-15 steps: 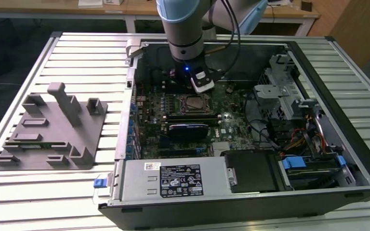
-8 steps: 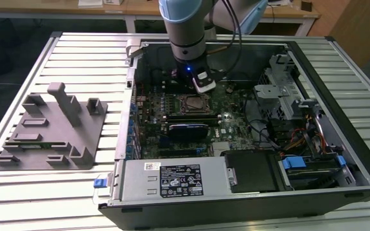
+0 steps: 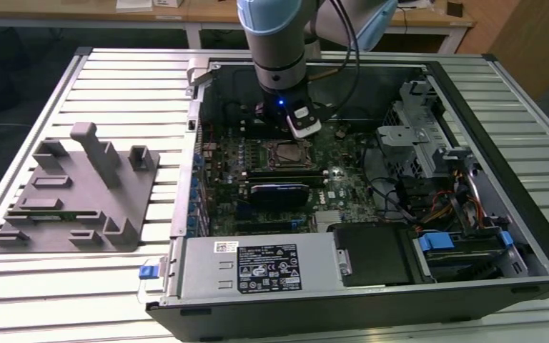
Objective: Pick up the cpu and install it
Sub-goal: 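Install the first cpu locking lever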
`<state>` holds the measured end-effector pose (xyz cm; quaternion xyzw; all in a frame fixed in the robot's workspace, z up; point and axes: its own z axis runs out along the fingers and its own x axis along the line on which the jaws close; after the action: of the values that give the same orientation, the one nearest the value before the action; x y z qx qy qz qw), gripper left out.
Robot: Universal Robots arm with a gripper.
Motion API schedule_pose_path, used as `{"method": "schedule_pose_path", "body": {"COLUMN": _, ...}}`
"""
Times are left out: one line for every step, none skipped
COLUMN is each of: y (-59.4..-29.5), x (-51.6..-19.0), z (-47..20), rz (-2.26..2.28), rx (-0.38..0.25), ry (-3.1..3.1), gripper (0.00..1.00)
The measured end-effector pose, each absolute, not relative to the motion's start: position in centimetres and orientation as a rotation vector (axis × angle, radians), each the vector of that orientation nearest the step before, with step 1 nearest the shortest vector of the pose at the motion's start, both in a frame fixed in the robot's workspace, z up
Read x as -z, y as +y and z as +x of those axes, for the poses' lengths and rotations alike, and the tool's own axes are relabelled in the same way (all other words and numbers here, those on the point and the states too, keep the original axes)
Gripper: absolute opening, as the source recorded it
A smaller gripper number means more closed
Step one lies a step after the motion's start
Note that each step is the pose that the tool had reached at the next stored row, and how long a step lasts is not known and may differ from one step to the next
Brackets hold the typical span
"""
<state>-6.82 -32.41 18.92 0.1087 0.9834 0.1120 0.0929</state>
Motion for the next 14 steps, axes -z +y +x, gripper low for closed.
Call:
{"method": "schedule_pose_path", "body": {"y": -32.4, "x": -18.9, "z": -6.8, "rz": 0.323, "rx": -0.335, "ry": 2.919, "gripper": 0.11}}
{"method": "schedule_pose_path", "body": {"y": -32.4, "x": -18.9, "z": -6.8, "rz": 0.323, "rx": -0.335, "ry": 2.919, "gripper": 0.11}}
{"method": "schedule_pose_path", "body": {"y": -32.4, "x": -18.9, "z": -6.8, "rz": 0.323, "rx": -0.336, "ry": 2.919, "gripper": 0.11}}
{"method": "schedule_pose_path", "body": {"y": -32.4, "x": -18.9, "z": -6.8, "rz": 0.323, "rx": -0.336, "ry": 2.918, "gripper": 0.11}}
{"method": "schedule_pose_path", "body": {"y": -32.4, "x": -19.0, "z": -6.8, "rz": 0.323, "rx": -0.337, "ry": 2.918, "gripper": 0.11}}
{"method": "schedule_pose_path", "body": {"y": -32.4, "x": -19.1, "z": -6.8, "rz": 0.323, "rx": -0.338, "ry": 2.918, "gripper": 0.11}}
{"method": "schedule_pose_path", "body": {"y": -32.4, "x": -19.3, "z": -6.8, "rz": 0.323, "rx": -0.337, "ry": 2.918, "gripper": 0.11}}
{"method": "schedule_pose_path", "body": {"y": -32.4, "x": -19.6, "z": -6.8, "rz": 0.323, "rx": -0.336, "ry": 2.919, "gripper": 0.11}}
{"method": "schedule_pose_path", "body": {"y": -32.4, "x": -19.8, "z": -6.8, "rz": 0.323, "rx": -0.336, "ry": 2.918, "gripper": 0.11}}
{"method": "schedule_pose_path", "body": {"y": -32.4, "x": -20.0, "z": -6.8, "rz": 0.323, "rx": -0.336, "ry": 2.918, "gripper": 0.11}}
{"method": "schedule_pose_path", "body": {"y": -32.4, "x": -20.3, "z": -6.8, "rz": 0.323, "rx": -0.336, "ry": 2.919, "gripper": 0.11}}
{"method": "schedule_pose_path", "body": {"y": -32.4, "x": -20.5, "z": -6.8, "rz": 0.323, "rx": -0.336, "ry": 2.919, "gripper": 0.11}}
{"method": "schedule_pose_path", "body": {"y": -32.4, "x": -20.7, "z": -6.8, "rz": 0.323, "rx": -0.336, "ry": 2.919, "gripper": 0.11}}
{"method": "schedule_pose_path", "body": {"y": -32.4, "x": -21.0, "z": -6.8, "rz": 0.323, "rx": -0.336, "ry": 2.918, "gripper": 0.11}}
